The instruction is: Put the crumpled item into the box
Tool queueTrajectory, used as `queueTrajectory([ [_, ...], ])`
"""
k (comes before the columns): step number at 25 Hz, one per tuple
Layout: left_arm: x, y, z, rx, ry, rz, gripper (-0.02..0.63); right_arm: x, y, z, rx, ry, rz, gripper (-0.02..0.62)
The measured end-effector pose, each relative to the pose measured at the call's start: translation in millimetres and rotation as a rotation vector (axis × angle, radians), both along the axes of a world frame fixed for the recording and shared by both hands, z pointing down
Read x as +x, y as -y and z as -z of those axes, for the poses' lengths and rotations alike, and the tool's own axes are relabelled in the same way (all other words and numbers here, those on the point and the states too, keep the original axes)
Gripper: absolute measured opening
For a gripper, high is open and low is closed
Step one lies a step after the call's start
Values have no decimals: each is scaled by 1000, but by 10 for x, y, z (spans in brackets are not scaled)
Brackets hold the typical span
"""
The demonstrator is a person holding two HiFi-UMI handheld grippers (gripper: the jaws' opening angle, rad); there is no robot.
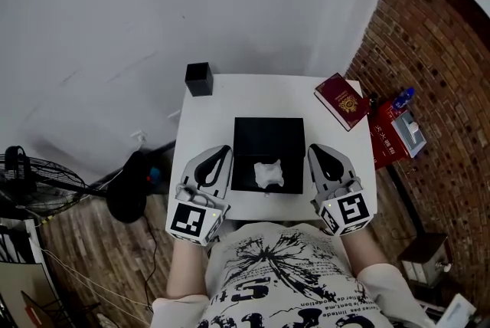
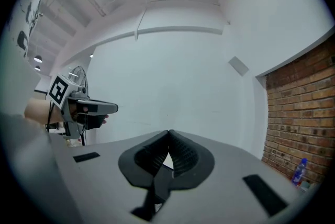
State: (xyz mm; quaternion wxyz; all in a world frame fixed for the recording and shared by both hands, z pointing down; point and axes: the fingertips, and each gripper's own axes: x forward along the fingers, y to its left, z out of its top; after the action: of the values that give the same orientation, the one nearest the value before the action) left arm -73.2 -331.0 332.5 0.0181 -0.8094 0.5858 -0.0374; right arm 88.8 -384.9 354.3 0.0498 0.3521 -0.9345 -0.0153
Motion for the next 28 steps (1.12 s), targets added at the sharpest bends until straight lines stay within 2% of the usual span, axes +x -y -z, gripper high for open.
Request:
queueTrajectory([
  [14,114,-13,-3,-4,4,7,14,58,-26,-1,8,2,13,12],
  [18,147,36,-13,-18,39,32,14,101,12,21,18,11,9,12],
  [21,190,69,28,0,25,31,14,140,44,6,13,17,-10,12],
  [25,193,87,-63,-35,38,23,14,164,66,-20,19,8,-10,12],
  [28,214,138,-28,-20,12,38,14,194,89,-25,19,10,-14,12],
])
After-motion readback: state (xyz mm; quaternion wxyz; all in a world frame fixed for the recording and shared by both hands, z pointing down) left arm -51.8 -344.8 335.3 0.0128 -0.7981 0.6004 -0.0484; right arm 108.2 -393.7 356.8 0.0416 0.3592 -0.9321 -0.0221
